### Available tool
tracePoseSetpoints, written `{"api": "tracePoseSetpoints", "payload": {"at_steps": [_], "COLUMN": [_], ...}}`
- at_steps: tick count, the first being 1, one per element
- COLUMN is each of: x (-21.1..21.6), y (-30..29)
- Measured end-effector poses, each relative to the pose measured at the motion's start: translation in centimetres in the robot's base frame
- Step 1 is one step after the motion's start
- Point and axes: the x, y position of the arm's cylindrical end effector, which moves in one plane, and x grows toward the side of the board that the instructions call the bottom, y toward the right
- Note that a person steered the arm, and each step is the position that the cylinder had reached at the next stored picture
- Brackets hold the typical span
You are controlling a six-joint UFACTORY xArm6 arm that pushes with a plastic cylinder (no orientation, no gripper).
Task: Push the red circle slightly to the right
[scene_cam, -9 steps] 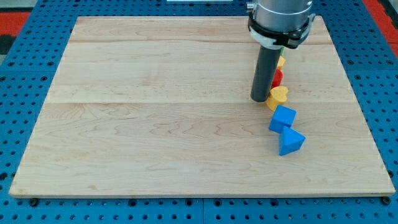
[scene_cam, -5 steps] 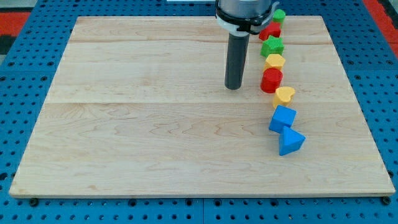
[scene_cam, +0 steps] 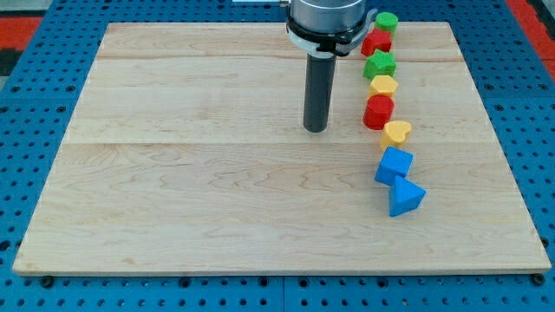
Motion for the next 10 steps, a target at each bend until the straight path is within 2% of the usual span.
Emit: {"api": "tracePoseSetpoints", "payload": {"at_steps": [8,9,10], "x": [-2.1,-2.5,-2.5], "y": [7.0,7.3,3.2]}}
